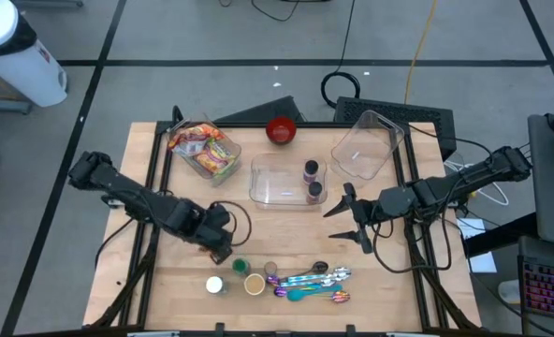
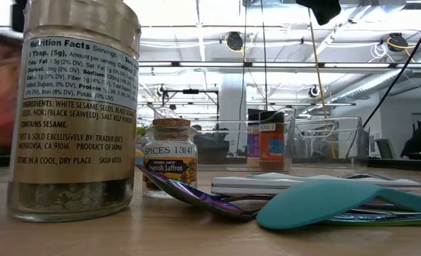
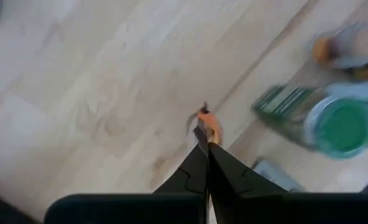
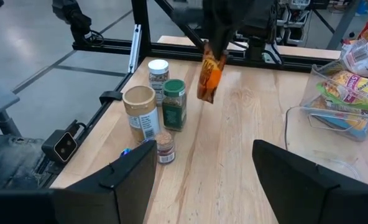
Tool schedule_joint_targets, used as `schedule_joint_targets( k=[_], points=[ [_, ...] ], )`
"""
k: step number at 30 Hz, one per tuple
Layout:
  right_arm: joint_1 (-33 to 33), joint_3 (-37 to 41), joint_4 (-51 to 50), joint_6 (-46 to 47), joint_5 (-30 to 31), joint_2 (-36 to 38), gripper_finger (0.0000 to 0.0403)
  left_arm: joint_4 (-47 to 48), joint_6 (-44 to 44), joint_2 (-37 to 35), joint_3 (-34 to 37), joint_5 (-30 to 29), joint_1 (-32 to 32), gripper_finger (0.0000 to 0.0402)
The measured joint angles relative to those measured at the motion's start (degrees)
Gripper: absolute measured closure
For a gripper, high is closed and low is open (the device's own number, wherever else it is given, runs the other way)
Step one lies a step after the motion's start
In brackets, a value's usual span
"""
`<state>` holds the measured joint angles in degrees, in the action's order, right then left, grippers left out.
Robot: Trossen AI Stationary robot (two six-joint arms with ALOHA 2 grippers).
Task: Pick & Place Food Item
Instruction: Put the orange seasoning pack into the center transparent bin
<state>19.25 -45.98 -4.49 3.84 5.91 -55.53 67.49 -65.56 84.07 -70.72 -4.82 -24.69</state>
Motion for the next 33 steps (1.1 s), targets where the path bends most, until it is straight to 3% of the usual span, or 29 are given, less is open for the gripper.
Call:
schedule_joint_targets(
  k=[8,19,26,33],
  points=[
    [0.0,0.0,0.0,0.0,0.0,0.0,0.0147,0.0,13.2,-5.1,-8.6,-1.5,8.7,0.0395],
    [0.0,0.0,1.6,-0.5,0.0,0.0,0.0147,-1.5,32.4,-2.9,-26.6,-1.4,23.2,0.0398],
    [0.0,0.0,4.4,-3.0,0.3,0.0,0.0147,-2.5,36.0,0.5,-27.3,-2.2,31.5,0.0398],
    [0.0,2.8,8.4,-2.8,0.2,0.0,0.0147,-6.2,39.2,7.1,-27.3,-3.8,35.1,0.0398]
  ],
)
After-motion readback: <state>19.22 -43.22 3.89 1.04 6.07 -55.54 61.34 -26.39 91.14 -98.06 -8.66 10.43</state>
